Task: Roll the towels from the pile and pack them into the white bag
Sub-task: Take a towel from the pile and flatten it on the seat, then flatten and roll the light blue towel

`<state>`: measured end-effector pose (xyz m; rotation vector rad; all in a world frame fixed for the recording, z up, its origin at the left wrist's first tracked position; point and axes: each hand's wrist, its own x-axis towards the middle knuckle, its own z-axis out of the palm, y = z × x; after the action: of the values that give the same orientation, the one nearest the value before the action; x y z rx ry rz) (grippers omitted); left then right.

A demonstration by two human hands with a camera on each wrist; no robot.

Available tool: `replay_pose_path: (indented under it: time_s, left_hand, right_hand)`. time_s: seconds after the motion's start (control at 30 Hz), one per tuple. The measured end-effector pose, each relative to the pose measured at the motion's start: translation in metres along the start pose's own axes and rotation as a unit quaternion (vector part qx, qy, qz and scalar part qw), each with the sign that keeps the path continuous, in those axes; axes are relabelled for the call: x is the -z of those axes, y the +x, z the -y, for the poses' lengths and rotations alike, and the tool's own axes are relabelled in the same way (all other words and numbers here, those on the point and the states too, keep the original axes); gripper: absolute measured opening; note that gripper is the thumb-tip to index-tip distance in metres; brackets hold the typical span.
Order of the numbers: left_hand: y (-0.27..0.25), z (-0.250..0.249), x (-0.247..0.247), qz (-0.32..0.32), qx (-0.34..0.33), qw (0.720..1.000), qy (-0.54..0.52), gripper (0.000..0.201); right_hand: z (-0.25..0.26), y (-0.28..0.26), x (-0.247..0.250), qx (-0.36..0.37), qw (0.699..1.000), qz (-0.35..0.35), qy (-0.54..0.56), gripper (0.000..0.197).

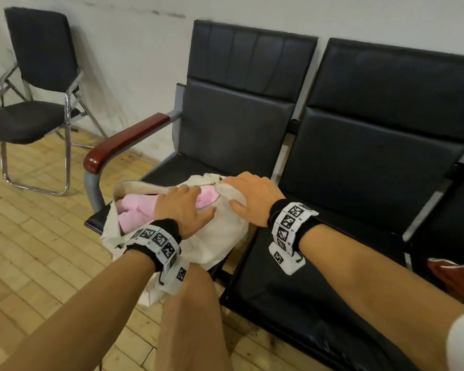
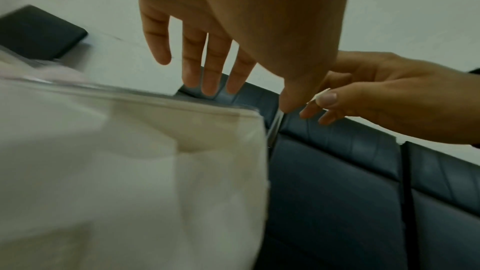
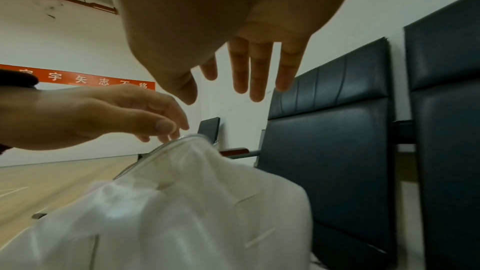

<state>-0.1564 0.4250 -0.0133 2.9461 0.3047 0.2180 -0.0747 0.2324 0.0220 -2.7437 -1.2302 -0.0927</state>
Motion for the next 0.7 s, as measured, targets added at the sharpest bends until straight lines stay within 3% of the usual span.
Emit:
replay_pose_path:
  time_s: [0.27,0.7]
  left_hand:
    - [0.031,-0.134,-0.007,-0.006,-0.135,0.988,-0.076,0.062]
    - [-0.005,-0.367,-0.081,0.103,-0.289,0.937,-0.166,0.056]
  right_hand:
    - [-0.073,-0.094,0.035,-0.125,0.991,-0.033,-0.017,0.067]
    - [-0.195,-0.315,0.007,-0.376,0.926,0.0,0.02,0.064]
